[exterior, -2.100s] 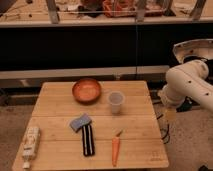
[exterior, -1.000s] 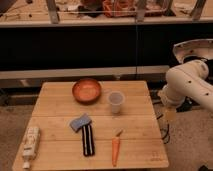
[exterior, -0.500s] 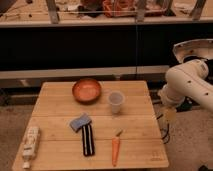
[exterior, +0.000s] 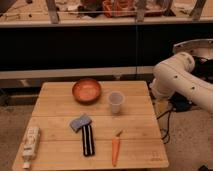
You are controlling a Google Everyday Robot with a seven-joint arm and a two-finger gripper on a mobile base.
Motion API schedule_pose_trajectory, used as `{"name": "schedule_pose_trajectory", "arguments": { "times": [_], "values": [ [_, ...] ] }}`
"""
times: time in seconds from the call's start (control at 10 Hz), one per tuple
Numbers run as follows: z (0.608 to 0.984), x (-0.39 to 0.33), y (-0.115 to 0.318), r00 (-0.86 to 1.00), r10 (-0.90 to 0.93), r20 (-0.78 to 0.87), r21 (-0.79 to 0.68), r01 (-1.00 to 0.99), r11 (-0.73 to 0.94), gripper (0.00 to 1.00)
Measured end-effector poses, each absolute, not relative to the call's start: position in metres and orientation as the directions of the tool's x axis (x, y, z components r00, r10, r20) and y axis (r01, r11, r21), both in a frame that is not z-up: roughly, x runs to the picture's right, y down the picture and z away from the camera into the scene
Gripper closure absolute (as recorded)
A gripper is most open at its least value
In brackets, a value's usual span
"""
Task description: Pick up the ceramic bowl
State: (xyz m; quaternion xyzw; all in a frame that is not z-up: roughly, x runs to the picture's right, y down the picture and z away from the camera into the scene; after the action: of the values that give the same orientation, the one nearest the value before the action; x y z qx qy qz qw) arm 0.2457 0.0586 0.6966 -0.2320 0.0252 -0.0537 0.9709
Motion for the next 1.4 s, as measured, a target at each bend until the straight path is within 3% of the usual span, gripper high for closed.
{"name": "schedule_pose_trajectory", "arguments": {
  "times": [1.4],
  "values": [
    [0.7,0.15,0.005,0.9,-0.422,0.109,-0.308,0.434,0.847,0.2]
  ]
}}
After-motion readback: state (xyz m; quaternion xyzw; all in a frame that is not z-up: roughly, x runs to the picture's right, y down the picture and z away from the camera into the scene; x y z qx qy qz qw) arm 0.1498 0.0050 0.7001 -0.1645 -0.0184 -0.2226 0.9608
